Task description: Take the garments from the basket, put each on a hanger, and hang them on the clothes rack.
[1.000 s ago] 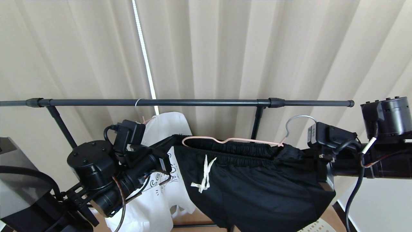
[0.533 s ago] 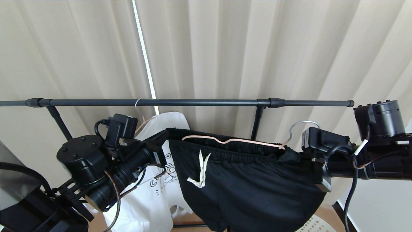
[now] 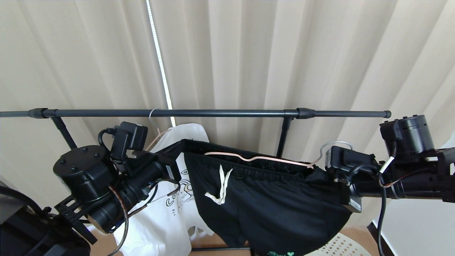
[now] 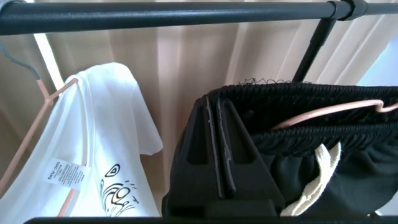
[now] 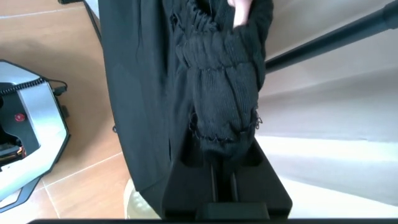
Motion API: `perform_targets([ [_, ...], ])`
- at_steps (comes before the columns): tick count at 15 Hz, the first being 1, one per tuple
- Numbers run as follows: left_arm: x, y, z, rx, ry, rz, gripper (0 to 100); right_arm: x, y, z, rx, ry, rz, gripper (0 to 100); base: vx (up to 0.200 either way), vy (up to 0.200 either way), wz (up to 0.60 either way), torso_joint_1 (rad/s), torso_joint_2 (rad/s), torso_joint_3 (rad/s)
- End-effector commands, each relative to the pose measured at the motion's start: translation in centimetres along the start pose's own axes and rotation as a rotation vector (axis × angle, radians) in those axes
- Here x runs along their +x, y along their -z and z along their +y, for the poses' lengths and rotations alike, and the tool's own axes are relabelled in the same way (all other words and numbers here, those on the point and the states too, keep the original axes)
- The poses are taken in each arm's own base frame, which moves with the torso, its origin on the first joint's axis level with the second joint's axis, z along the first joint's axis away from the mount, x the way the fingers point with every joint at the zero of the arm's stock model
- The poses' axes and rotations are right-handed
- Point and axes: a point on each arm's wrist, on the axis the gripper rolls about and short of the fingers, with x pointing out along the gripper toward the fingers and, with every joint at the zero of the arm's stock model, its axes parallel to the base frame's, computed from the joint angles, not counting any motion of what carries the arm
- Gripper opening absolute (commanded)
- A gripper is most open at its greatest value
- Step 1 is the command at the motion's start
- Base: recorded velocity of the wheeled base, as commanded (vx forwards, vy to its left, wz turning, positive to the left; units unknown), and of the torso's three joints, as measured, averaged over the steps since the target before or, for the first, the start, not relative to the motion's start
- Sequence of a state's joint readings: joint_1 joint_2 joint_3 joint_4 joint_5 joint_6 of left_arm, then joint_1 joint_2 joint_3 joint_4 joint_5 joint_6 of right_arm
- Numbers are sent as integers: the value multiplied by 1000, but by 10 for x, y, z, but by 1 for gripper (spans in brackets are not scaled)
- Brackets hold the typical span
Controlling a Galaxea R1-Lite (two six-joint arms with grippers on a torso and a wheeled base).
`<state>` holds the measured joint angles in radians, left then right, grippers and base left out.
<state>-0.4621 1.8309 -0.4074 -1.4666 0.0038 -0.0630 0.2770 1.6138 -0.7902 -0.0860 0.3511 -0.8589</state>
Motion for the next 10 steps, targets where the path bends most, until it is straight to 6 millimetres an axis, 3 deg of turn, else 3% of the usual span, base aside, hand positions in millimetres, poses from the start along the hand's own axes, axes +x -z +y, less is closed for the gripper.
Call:
perform_targets([
  [1, -3, -6, -2, 1, 4, -16, 0, 7, 3, 0, 6, -5, 28, 0, 0, 0, 0, 0, 0, 0],
  [4, -6, -21, -10, 57, 26, 21, 0, 10, 3, -1, 3, 15, 58, 0, 0, 0, 0, 0, 0, 0],
  [7, 6, -48, -22, 93, 29, 119, 0, 13, 1, 2, -5, 16, 75, 0, 0, 0, 0, 0, 0, 0],
  [10, 10, -58, -34, 160, -1, 194, 0, 14, 0, 3, -9, 12, 78, 0, 0, 0, 0, 0, 0, 0],
])
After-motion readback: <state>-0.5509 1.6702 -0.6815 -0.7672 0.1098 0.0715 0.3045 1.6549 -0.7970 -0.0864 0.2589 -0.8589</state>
